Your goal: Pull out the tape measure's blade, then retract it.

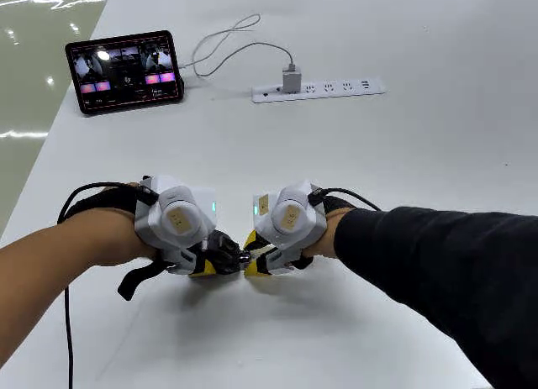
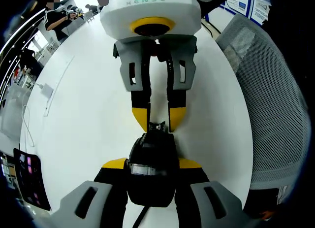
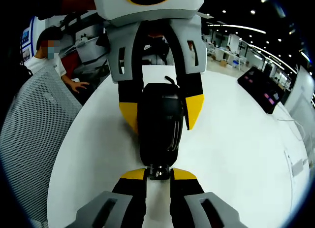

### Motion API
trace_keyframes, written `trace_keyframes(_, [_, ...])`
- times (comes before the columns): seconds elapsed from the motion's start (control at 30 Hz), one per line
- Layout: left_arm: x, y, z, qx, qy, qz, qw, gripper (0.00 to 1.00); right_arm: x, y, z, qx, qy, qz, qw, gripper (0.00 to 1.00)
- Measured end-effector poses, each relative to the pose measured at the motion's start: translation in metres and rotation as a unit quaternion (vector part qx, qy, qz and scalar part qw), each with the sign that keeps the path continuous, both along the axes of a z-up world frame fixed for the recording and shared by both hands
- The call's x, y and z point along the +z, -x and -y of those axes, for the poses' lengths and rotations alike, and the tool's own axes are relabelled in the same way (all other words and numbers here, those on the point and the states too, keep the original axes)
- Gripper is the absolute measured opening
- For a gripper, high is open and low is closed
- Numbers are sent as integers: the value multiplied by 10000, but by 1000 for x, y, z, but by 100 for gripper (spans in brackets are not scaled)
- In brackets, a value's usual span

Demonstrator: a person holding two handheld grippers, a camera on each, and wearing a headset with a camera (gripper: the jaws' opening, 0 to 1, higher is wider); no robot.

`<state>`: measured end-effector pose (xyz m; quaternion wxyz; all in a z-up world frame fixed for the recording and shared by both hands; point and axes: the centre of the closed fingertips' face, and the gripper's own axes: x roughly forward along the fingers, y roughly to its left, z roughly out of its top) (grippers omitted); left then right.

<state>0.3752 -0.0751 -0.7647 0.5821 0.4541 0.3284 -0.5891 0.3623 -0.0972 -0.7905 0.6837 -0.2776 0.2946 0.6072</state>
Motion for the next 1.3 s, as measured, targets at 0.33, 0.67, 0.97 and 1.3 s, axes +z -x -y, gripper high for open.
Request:
trace_keyframes(0.33, [0,1,1,-43,54,11,10000,31,-4,0,-3,-108,92,-117,9998,12])
trace_keyframes(0.67, [1,0,-1,-5,67,-48,10000,31,-2,-1,0,-153,-133,-157,9997,9])
trace_keyframes(0.97, [2,-1,-1,69,215,-172,9996,31,-1,0,4,-316,-218,-282,9989,9])
trace_keyframes(1.3, [2,0,-1,42,249,-161,9996,31,-2,0,5,-266,-149,-146,9994,9])
